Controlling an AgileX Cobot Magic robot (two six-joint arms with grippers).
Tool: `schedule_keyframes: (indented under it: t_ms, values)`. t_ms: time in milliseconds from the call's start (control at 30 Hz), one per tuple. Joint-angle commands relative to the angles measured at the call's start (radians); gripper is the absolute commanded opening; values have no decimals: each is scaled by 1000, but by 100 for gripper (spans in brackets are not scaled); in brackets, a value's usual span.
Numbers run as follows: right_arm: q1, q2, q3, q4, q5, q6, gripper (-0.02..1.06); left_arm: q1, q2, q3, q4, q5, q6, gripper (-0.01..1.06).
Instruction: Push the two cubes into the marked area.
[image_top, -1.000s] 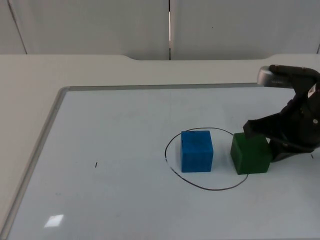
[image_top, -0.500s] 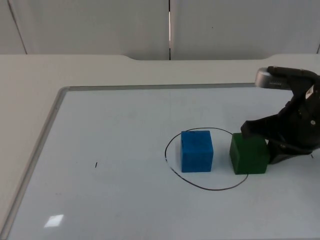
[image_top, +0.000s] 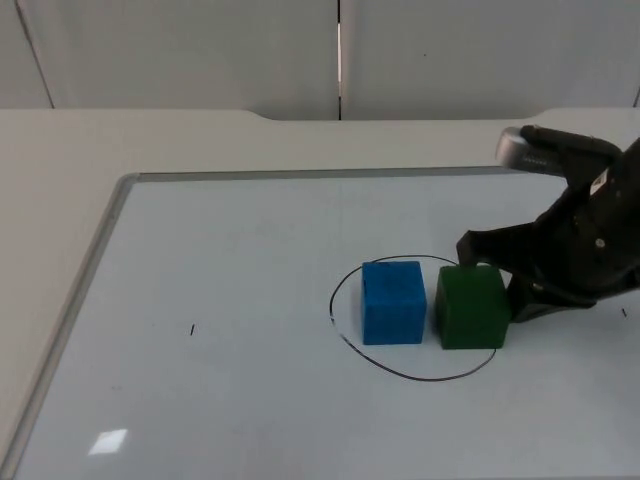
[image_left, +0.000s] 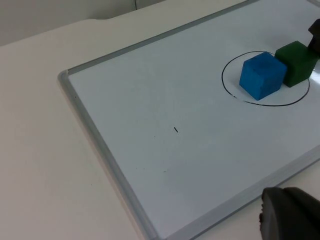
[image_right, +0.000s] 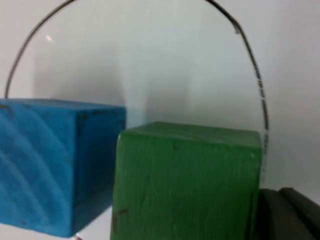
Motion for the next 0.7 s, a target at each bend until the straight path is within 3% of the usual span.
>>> schedule_keyframes:
  t_ms: [0, 433, 667]
  values:
    - [11, -1, -3, 3, -24, 7, 0, 4, -4, 5, 8, -10, 0, 0]
    - [39, -1, -3, 1, -50, 15, 0, 4, -4, 5, 8, -10, 0, 0]
    - [39, -3, -3, -56, -52, 15, 0, 4, -4, 5, 8, -10, 0, 0]
